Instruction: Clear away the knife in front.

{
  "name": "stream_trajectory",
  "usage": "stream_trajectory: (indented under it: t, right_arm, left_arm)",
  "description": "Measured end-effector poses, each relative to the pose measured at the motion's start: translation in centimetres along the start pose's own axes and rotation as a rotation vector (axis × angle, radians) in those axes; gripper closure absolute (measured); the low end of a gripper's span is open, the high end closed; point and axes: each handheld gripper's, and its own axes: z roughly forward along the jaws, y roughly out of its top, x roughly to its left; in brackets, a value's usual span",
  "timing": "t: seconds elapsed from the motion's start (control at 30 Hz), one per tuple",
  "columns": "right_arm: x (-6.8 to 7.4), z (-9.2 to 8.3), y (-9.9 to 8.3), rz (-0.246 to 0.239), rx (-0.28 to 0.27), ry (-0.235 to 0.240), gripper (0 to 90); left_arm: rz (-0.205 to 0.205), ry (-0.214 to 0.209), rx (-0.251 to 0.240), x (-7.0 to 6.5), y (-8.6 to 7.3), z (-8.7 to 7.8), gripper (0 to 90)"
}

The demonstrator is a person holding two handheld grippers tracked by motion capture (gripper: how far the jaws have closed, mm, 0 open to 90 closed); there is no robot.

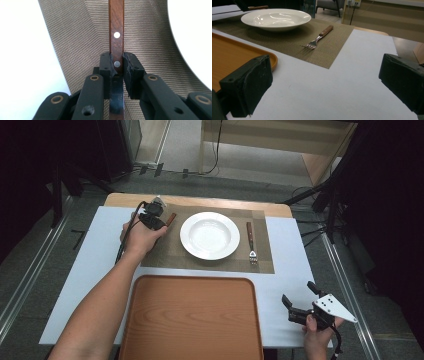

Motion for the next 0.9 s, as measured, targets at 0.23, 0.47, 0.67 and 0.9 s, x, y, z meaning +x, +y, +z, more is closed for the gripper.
stream_trajectory:
  t: [0.23,0.47,0.67,0.9]
  right_arm:
    - [0.0,0.0,0.0,-0.004,-0.001,0.001,0.0]
    - [0.0,0.0,0.0,-0.009,-0.003,0.003,0.0]
    - [0.1,0.0,0.0,-0.013,-0.002,0.001,0.0]
    - [0.1,0.1,0.0,-0.014,0.001,-0.001,0.0]
  left_arm:
    - [0.006,-0.009,-0.016,0.0,-0.4,-1.3,77.1]
    - [0.020,-0.018,-0.025,-0.4,-1.3,-2.2,77.1]
    - [0.036,-0.021,-0.036,-0.6,-2.2,-3.0,77.1]
    - [0.058,-0.040,-0.067,-0.9,-3.5,-4.3,77.1]
